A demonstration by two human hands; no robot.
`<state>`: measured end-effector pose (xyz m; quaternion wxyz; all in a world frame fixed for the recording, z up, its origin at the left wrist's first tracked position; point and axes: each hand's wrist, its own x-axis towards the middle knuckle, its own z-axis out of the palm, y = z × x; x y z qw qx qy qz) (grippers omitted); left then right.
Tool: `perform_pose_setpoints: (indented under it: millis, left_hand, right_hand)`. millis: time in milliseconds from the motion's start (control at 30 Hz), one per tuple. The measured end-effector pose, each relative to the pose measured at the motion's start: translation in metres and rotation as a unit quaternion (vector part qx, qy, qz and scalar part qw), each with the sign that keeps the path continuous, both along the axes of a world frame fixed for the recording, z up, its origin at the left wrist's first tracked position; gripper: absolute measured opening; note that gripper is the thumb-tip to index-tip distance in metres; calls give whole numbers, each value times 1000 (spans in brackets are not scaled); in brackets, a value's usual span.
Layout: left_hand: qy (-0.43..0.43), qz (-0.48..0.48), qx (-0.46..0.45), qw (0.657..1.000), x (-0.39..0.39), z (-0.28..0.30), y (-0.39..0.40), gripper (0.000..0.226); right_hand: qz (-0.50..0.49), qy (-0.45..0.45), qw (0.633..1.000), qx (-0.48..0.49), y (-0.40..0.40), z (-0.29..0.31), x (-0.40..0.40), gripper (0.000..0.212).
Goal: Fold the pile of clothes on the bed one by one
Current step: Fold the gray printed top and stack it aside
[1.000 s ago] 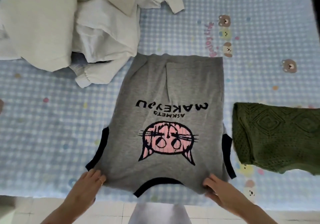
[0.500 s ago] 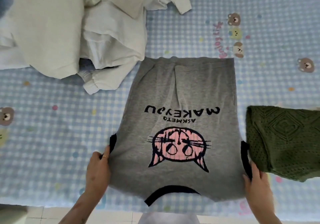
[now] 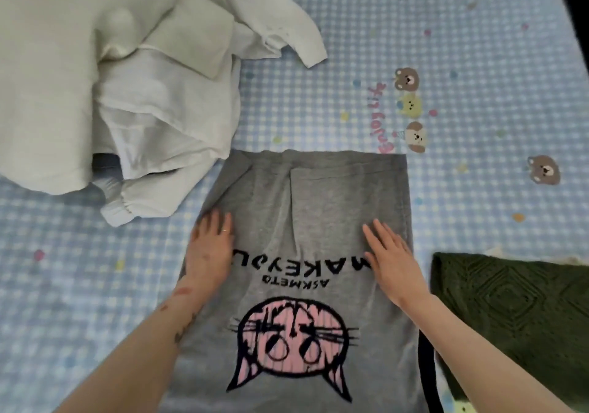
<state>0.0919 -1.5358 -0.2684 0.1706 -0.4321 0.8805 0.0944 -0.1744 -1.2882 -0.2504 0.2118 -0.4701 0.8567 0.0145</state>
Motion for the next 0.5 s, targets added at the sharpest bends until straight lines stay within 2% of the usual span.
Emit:
perform_pose_setpoints:
  millis: [67,100,167,233,300,400,500]
  left_hand:
    - [7,69,-25,997,-5,-1,-22,51]
    - [20,63,-26,997,-12,-3,-31,49]
    - [30,-11,-29,999,-36,-5,-48,50]
    - [15,-79,-28,996,-65,-7,-63,60]
    - [-8,-101,-49,994,-89,-11,-79,66]
    - [-20,-120,-98,988,-110,-14,-100,64]
    - [-45,-127,-105,985,-114,-12,-112,59]
  right_hand:
    - [-69,24,997,10,-10,-4,-35,50]
    - [-100,25,995,-3,-20,-5,-54,49]
    - [-114,18,993,-38,-49,-4,-88,46]
    - [-71,19,995,-63,-82,-3,-111,45]
    - [-11,30,998,-58,-112,-6,-130,46]
    - [35,73,997,-4,-131,-9,-152,42]
    - [44,93,995,-11,-127,-9,-167,32]
